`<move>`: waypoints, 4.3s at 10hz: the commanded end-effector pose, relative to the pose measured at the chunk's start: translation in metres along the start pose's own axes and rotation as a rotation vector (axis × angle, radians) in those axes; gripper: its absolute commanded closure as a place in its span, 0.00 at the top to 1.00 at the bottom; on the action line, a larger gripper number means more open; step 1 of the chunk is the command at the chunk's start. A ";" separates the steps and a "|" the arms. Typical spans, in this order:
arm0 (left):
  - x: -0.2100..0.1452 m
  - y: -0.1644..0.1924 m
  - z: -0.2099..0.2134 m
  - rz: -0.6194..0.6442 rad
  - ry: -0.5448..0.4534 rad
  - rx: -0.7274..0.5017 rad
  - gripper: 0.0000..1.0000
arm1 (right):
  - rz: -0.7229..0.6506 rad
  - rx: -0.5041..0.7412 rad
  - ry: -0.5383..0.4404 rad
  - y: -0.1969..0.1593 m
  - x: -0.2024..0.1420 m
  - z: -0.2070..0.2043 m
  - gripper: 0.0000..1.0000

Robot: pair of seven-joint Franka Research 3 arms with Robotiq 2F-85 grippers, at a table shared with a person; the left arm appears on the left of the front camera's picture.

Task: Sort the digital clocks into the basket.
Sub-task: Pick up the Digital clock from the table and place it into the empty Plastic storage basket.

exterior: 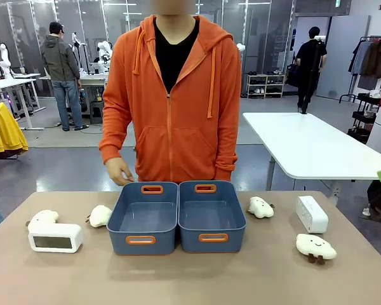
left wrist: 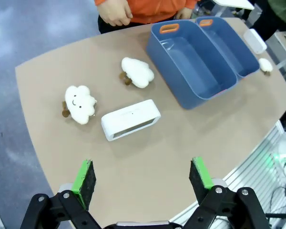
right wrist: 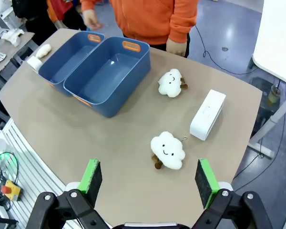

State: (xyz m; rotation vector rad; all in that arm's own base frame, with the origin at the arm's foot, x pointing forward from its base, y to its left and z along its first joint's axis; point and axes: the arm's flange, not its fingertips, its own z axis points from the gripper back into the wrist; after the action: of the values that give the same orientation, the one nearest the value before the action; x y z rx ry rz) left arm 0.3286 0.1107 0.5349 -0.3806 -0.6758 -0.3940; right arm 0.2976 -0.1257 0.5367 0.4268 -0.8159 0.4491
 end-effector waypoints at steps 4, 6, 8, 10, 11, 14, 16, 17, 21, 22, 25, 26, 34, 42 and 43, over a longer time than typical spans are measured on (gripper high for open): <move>0.006 0.000 0.006 -0.021 0.020 -0.005 1.00 | 0.021 -0.007 0.005 0.002 0.001 0.002 1.00; 0.006 0.000 0.006 -0.021 0.020 -0.005 1.00 | 0.021 -0.007 0.005 0.002 0.001 0.002 1.00; 0.006 0.000 0.006 -0.021 0.020 -0.005 1.00 | 0.021 -0.007 0.005 0.002 0.001 0.002 1.00; 0.006 0.000 0.006 -0.021 0.020 -0.005 1.00 | 0.021 -0.007 0.005 0.002 0.001 0.002 1.00; 0.006 0.000 0.006 -0.021 0.020 -0.005 1.00 | 0.021 -0.007 0.005 0.002 0.001 0.002 1.00; 0.006 0.000 0.006 -0.021 0.020 -0.005 1.00 | 0.021 -0.007 0.005 0.002 0.001 0.002 1.00; 0.006 0.000 0.006 -0.021 0.020 -0.005 1.00 | 0.021 -0.007 0.005 0.002 0.001 0.002 1.00; 0.006 0.000 0.006 -0.021 0.020 -0.005 1.00 | 0.021 -0.007 0.005 0.002 0.001 0.002 1.00; 0.006 0.000 0.006 -0.021 0.020 -0.005 1.00 | 0.021 -0.007 0.005 0.002 0.001 0.002 1.00; 0.006 0.000 0.006 -0.021 0.020 -0.005 1.00 | 0.021 -0.007 0.005 0.002 0.001 0.002 1.00; 0.006 0.000 0.006 -0.021 0.020 -0.005 1.00 | -0.083 -0.145 0.137 0.001 0.019 -0.026 1.00; 0.006 0.000 0.006 -0.021 0.020 -0.005 1.00 | -0.123 -0.172 0.203 0.001 0.033 -0.046 1.00; 0.006 0.000 0.006 -0.021 0.020 -0.005 1.00 | -0.337 -0.549 0.432 -0.039 0.070 -0.221 1.00; 0.006 0.000 0.006 -0.021 0.020 -0.005 1.00 | -0.406 -0.512 0.636 -0.081 0.042 -0.324 1.00; 0.006 0.000 0.006 -0.021 0.020 -0.005 1.00 | -0.394 -0.531 0.646 -0.084 0.036 -0.332 1.00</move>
State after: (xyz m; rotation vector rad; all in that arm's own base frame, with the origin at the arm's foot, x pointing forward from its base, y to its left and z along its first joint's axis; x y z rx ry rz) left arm 0.3294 0.1095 0.5404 -0.3779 -0.6724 -0.4034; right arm 0.5512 -0.0184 0.3475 -0.0665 -0.1916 0.0062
